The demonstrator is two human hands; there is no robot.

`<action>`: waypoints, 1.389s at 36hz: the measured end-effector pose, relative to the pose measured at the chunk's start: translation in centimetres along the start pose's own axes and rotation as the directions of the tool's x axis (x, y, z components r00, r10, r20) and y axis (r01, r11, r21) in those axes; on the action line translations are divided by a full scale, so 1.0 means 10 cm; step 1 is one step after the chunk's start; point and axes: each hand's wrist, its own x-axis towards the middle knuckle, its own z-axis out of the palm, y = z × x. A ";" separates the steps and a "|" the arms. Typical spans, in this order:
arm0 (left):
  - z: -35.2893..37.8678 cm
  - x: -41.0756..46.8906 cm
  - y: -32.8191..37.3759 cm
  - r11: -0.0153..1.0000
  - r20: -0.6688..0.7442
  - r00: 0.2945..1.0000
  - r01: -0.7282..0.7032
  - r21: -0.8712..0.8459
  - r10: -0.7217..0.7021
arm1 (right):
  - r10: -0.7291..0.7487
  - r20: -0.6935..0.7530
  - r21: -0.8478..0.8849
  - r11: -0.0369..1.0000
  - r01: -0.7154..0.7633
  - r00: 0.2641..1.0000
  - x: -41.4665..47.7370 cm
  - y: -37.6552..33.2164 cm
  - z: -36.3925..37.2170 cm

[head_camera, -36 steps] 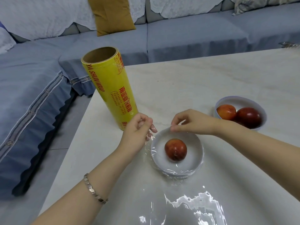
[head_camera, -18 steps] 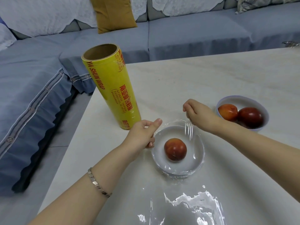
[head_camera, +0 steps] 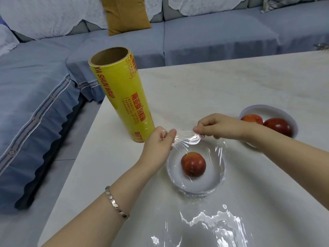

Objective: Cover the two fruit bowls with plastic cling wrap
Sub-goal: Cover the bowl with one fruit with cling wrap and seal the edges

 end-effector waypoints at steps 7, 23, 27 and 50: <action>0.14 -0.04 -0.13 0.989 -0.123 0.991 -0.028 0.144 0.046 | -0.134 -0.271 -0.371 0.928 0.024 0.953 0.04 0.22 0.23; 0.35 -0.07 -0.20 0.999 -0.328 0.944 -0.032 -0.040 0.017 | -0.341 -0.588 -0.564 0.823 -0.069 0.734 0.14 0.26 0.52; 0.35 -0.04 -0.17 0.998 -0.331 0.943 -0.003 -0.059 -0.017 | -0.262 -0.621 -0.486 0.868 -0.101 0.738 0.16 0.27 0.51; 0.04 0.15 -0.45 0.913 -0.150 0.938 0.341 0.224 -0.313 | 0.516 -0.148 0.429 0.802 -0.415 0.844 -0.05 0.45 0.34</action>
